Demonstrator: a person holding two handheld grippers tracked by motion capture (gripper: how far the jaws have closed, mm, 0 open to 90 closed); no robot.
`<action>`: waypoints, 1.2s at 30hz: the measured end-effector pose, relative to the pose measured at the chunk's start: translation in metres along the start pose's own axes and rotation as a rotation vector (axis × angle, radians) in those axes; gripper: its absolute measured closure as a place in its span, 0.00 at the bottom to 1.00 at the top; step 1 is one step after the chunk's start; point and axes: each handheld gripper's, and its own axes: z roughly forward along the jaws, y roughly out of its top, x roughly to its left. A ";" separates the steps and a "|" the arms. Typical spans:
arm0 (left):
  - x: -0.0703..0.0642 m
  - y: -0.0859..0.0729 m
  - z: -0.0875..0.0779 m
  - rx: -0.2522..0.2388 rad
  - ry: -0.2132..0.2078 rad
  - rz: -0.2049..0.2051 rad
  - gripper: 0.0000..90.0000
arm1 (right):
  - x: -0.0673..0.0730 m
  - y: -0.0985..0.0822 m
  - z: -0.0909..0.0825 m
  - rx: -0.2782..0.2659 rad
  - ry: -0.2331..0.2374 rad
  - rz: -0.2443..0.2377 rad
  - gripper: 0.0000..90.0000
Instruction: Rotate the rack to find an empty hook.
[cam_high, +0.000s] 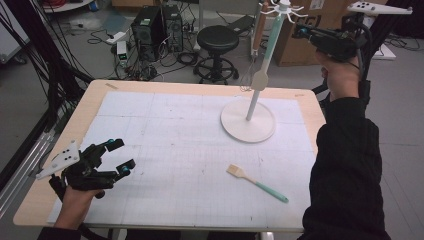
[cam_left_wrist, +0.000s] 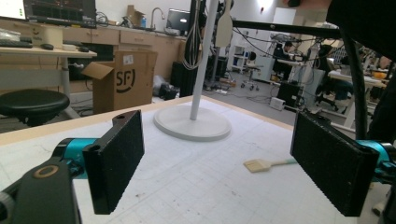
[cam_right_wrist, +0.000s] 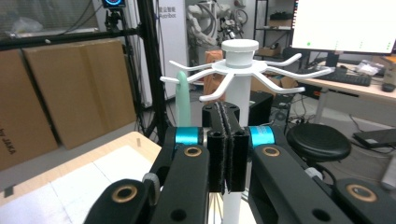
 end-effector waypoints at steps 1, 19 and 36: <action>0.000 0.000 -0.001 -0.001 0.003 -0.002 0.20 | 0.000 0.000 0.001 0.001 0.001 -0.002 0.99; 0.001 -0.001 -0.003 -0.008 -0.006 -0.010 0.20 | 0.029 0.008 0.027 -0.024 0.053 -0.023 0.99; 0.003 -0.002 -0.001 -0.012 -0.006 -0.013 0.20 | 0.023 0.006 0.001 -0.043 0.013 -0.038 0.99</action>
